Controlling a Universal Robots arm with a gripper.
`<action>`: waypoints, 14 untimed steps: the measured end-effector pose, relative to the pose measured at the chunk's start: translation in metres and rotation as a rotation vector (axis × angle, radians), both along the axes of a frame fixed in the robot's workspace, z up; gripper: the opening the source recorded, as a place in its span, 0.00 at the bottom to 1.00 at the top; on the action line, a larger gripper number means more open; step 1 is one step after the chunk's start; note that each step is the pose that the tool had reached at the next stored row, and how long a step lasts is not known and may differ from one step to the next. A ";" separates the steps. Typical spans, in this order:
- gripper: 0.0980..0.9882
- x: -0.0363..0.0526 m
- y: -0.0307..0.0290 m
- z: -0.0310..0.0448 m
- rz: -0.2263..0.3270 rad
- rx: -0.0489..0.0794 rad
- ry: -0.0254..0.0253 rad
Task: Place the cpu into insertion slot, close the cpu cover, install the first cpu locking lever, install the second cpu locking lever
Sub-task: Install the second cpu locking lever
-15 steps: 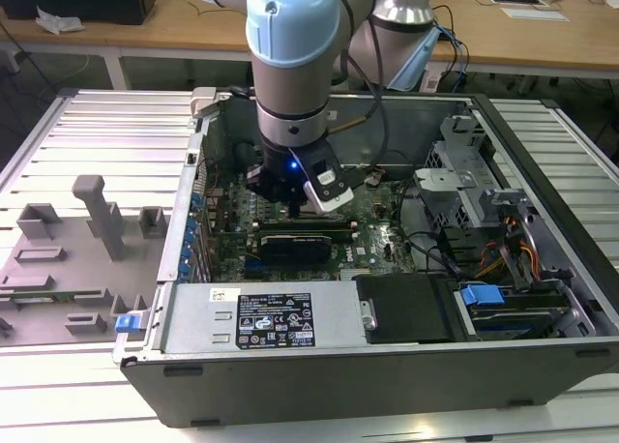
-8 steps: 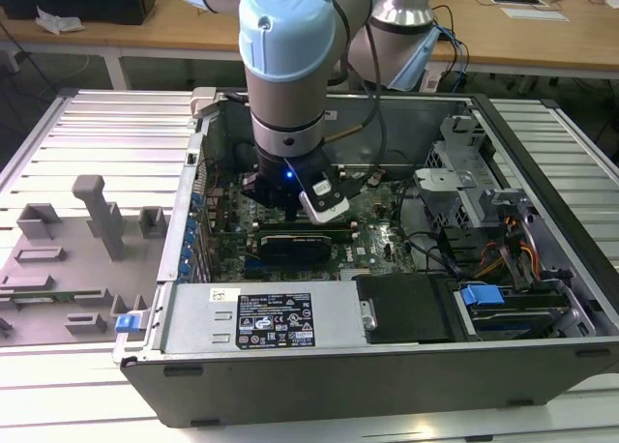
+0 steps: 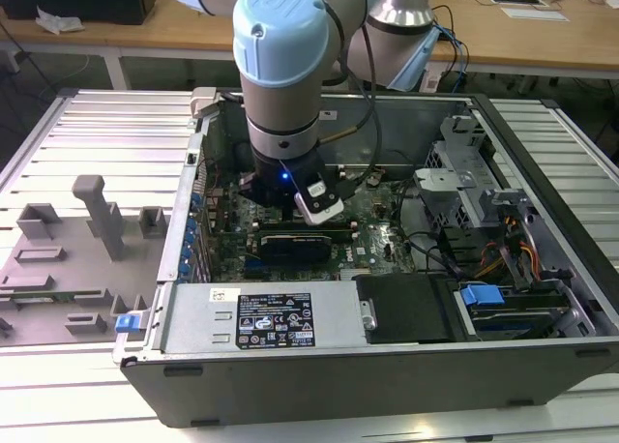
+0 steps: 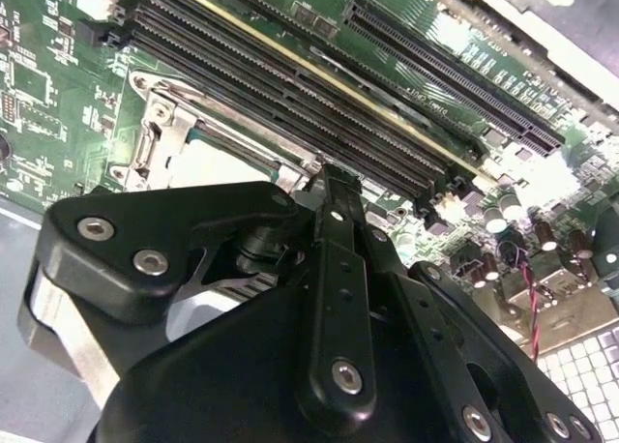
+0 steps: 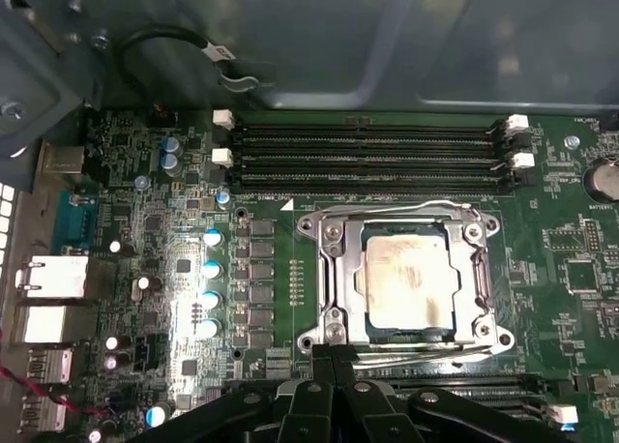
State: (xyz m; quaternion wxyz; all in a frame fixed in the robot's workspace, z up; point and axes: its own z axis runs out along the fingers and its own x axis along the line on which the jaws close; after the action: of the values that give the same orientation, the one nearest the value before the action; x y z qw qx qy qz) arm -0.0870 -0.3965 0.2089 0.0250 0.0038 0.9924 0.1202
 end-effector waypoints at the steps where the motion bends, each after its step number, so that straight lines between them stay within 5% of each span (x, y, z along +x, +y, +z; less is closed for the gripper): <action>1: 0.01 -0.0007 0.0002 -0.0019 -0.001 0.001 0.0002; 14: 0.01 -0.0044 0.0018 -0.0058 -0.001 0.023 -0.0015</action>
State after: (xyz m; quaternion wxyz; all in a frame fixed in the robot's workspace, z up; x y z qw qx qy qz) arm -0.0914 -0.3947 0.2031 0.0258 0.0046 0.9910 0.1314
